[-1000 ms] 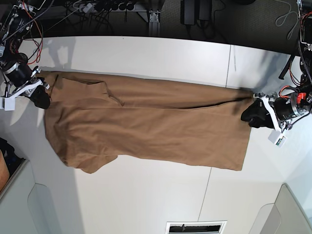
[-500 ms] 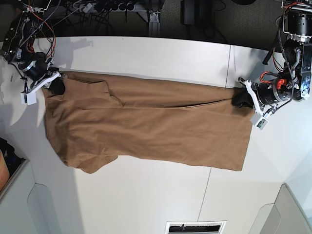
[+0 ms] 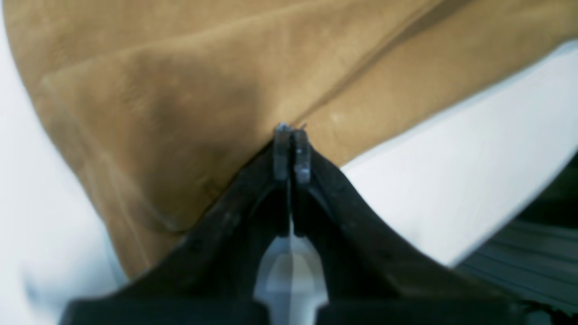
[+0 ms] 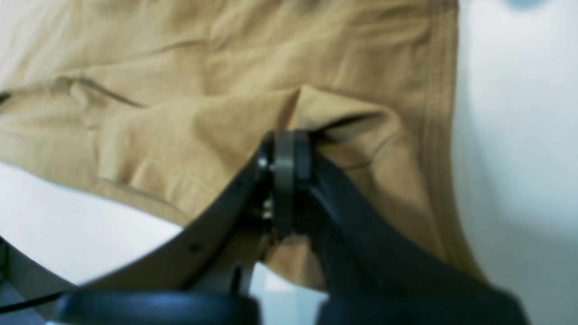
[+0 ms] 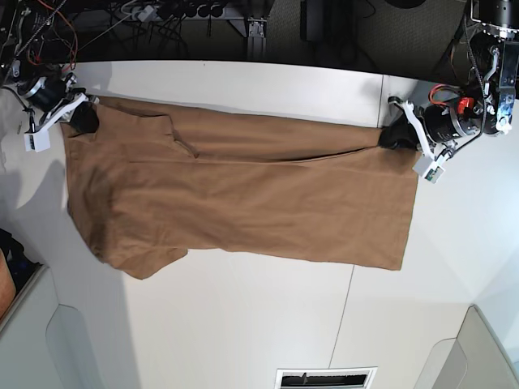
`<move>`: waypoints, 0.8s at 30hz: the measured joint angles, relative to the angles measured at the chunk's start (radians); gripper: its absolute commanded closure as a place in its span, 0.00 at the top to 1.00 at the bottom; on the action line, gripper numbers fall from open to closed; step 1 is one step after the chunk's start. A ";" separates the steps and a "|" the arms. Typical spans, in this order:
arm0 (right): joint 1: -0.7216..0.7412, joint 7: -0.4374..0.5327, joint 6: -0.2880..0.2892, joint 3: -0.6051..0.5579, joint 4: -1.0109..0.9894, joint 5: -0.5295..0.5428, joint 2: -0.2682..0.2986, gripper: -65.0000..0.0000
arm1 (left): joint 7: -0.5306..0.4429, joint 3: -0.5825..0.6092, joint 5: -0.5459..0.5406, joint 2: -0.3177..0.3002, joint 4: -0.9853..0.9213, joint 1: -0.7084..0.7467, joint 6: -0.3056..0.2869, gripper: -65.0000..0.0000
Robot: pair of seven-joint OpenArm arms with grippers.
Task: Layout the t-shirt on the table in an organized manner, then fold the t-shirt properly
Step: 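Release and regrasp the folded edge with both grippers, then move both grippers to the opposite edge of the shirt and grasp it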
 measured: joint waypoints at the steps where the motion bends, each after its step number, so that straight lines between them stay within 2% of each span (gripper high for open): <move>1: -0.016 -0.002 0.000 0.001 0.014 0.000 0.007 0.00 | 0.003 0.000 -0.001 0.000 0.026 0.024 0.002 0.00; 8: -0.054 -0.039 -0.002 0.002 0.088 -0.019 0.029 0.00 | 0.019 0.000 0.009 0.007 0.172 0.143 0.002 0.00; 15: -0.055 -0.046 -0.002 0.008 0.094 0.031 0.035 0.00 | 0.020 -0.023 0.008 0.011 0.179 0.143 0.002 0.00; 16: -0.055 -0.043 -0.002 0.014 0.099 0.037 0.034 0.00 | 0.021 -0.038 0.008 0.011 0.180 0.142 0.002 0.03; 18: -0.047 -0.024 -0.002 0.032 0.111 0.045 0.034 0.00 | 0.024 -0.077 0.006 0.011 0.197 0.142 0.002 0.18; 21: 0.000 -0.025 -0.002 0.071 0.116 0.056 0.035 0.00 | 0.023 -0.141 -0.062 0.002 0.245 0.142 0.002 0.37; 24: 0.075 -0.022 -0.005 0.089 0.117 0.058 0.035 0.00 | -0.015 -0.192 -0.093 -0.018 0.263 0.131 0.002 0.39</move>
